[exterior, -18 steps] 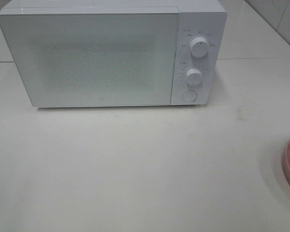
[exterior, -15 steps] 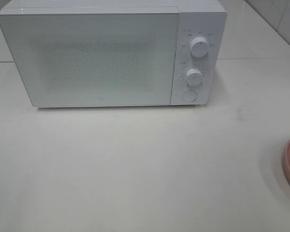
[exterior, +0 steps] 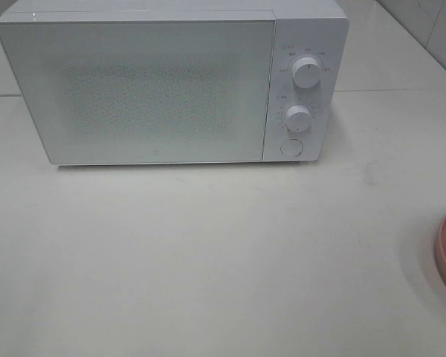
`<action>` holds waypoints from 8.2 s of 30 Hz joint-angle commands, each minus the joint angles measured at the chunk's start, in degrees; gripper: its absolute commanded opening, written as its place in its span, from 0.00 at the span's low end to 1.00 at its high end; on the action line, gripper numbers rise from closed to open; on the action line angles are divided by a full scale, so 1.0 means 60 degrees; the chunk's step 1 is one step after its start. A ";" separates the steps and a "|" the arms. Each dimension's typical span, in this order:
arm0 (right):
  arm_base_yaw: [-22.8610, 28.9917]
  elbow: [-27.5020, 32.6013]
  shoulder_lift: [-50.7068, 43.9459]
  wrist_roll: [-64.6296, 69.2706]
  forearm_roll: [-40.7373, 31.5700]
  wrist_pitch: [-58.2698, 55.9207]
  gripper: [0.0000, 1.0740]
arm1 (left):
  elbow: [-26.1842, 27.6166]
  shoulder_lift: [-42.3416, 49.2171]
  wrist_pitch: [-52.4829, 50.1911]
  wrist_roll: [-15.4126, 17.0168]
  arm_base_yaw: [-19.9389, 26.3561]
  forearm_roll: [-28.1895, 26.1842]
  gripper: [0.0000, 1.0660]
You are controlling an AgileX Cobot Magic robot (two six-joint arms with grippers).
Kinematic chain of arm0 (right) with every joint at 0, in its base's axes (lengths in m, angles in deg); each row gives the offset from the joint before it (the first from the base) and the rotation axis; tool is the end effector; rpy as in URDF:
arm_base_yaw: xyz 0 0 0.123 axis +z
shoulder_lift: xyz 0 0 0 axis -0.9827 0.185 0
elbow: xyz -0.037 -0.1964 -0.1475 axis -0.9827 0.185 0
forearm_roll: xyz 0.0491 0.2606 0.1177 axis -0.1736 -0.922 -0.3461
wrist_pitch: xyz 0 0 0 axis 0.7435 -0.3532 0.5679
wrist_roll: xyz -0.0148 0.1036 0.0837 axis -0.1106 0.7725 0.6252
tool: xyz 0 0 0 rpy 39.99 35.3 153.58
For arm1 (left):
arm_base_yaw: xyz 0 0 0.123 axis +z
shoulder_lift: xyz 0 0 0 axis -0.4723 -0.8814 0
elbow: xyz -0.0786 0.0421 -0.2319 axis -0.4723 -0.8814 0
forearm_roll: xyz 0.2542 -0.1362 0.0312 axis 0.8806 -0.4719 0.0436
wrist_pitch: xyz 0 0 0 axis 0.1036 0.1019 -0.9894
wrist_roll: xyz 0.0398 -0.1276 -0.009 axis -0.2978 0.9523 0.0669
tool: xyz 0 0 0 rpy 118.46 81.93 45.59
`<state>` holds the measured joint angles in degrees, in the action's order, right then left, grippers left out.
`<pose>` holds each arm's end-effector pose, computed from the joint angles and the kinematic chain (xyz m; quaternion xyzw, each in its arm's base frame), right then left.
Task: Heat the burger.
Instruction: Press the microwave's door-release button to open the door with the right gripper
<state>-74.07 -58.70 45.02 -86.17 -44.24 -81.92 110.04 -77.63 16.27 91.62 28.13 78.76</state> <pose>0.1050 0.0235 0.2845 -0.0190 0.8341 0.0991 0.5423 0.1011 -0.0068 0.2822 -0.0125 0.8487 -0.0376 0.5274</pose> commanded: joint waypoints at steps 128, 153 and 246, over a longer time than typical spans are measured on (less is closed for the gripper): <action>0.6513 0.1146 1.6453 -0.3314 -0.6856 2.0961 0.70 | -0.0010 0.0153 0.0010 0.0029 0.0038 -0.0067 0.94; 0.6513 0.1041 1.6453 0.2712 -0.6799 2.0626 0.43 | -0.0010 0.0153 0.0010 0.0029 0.0038 -0.0067 0.94; 0.4030 -0.2846 2.0034 1.3054 -0.4536 1.8392 0.00 | -0.0010 0.0153 0.0010 0.0029 0.0038 -0.0067 0.94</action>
<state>-49.54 -75.03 165.17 -6.82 -71.97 28.89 110.04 -77.63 16.27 91.62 28.13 78.76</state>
